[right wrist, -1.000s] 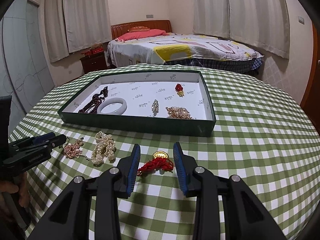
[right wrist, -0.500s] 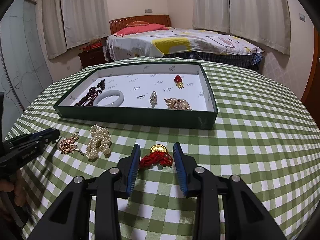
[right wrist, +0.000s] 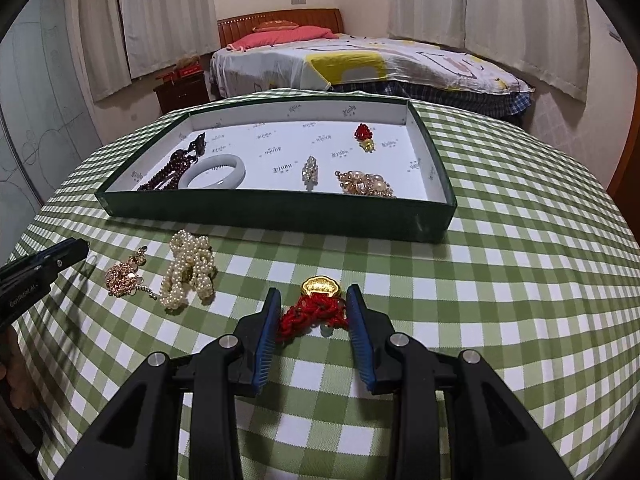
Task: Organize jewelry
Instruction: 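Grasp the pearl ring with left tool while right tool grasps the second red tassel charm, then carry the pearl ring and red tassel charm into the tray and release both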
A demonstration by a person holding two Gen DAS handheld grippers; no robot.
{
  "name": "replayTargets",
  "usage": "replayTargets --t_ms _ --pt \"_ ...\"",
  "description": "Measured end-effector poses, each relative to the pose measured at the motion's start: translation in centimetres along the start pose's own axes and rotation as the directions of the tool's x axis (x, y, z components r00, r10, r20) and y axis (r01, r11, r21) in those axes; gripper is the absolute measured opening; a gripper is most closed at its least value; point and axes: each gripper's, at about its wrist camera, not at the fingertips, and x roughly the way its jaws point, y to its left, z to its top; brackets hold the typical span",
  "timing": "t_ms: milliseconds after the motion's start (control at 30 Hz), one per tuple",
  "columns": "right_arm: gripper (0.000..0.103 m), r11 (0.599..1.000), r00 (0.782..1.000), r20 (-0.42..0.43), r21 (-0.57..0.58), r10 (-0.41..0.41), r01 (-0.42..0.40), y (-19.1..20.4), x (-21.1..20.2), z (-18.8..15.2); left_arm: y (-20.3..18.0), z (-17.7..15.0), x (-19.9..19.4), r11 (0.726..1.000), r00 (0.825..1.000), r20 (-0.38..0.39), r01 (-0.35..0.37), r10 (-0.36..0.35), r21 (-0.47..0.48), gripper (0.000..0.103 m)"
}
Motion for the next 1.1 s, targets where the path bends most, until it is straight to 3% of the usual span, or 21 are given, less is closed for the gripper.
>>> replayTargets --t_ms 167,567,833,1100 --pt "0.018 1.0 1.0 0.004 0.005 0.014 -0.014 -0.3 -0.4 -0.3 -0.1 0.0 -0.1 1.0 1.0 0.002 0.002 -0.002 0.006 0.021" --pt "0.016 1.0 0.997 0.074 -0.017 0.024 -0.023 0.2 -2.4 0.4 -0.7 1.0 -1.4 1.0 0.999 0.045 0.016 -0.016 0.006 0.021" --pt "0.016 0.999 0.985 0.166 -0.014 0.038 -0.036 -0.1 -4.4 3.0 -2.4 3.4 -2.7 0.998 0.993 0.094 0.067 -0.069 0.022 0.021" --pt "0.016 1.0 0.961 0.277 -0.01 0.027 -0.025 -1.4 -4.6 7.4 -5.6 8.1 -1.6 0.99 0.978 0.152 0.135 -0.141 0.05 0.021"
